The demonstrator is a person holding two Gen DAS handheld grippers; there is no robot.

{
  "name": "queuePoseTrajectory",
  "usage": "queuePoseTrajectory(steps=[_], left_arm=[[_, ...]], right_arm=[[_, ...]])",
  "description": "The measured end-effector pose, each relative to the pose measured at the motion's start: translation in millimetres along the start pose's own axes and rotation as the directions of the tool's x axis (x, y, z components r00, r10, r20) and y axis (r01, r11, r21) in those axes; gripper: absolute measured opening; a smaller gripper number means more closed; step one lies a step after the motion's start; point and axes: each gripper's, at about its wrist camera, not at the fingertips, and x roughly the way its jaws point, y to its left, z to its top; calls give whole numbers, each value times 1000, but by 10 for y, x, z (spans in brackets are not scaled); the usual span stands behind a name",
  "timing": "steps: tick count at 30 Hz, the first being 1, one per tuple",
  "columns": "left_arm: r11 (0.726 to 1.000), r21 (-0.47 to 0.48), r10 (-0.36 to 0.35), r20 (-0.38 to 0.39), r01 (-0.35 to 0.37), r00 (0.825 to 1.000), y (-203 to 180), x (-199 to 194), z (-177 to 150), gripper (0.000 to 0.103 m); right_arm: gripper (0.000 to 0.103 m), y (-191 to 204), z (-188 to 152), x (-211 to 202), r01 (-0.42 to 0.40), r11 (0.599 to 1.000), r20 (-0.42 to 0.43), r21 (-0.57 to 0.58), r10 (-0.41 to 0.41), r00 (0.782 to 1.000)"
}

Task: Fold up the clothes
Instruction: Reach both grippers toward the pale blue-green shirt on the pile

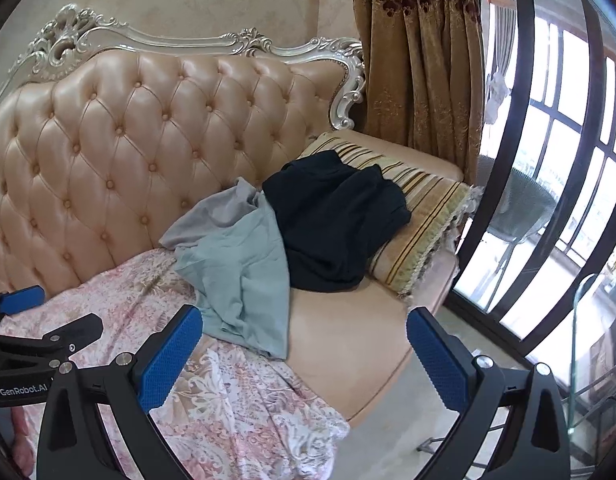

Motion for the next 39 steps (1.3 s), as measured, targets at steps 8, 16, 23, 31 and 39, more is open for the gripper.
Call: queuePoseTrajectory(steps=[8,16,23,31,39], left_arm=[[997,-13,-70,47,71,996,189,189,133,102],[919,-25,-393,-17,393,919,560,1000,389,102],[930,12,-367,23,367,930,805,1597,515,103],[997,39,-52,-245,64,968,1118,2849,844,103],[992,-65,-113,-143,105,983,1494,2861,829,103]], right_arm=[[103,13,55,250,-47,999,0,11,47,999],[103,-87,108,943,-235,970,14,61,235,972],[103,-111,-31,1925,-284,953,-65,102,292,954],[103,183,-93,3051,-288,946,-251,148,318,914],[103,307,-336,3529,-280,945,-310,172,321,895]])
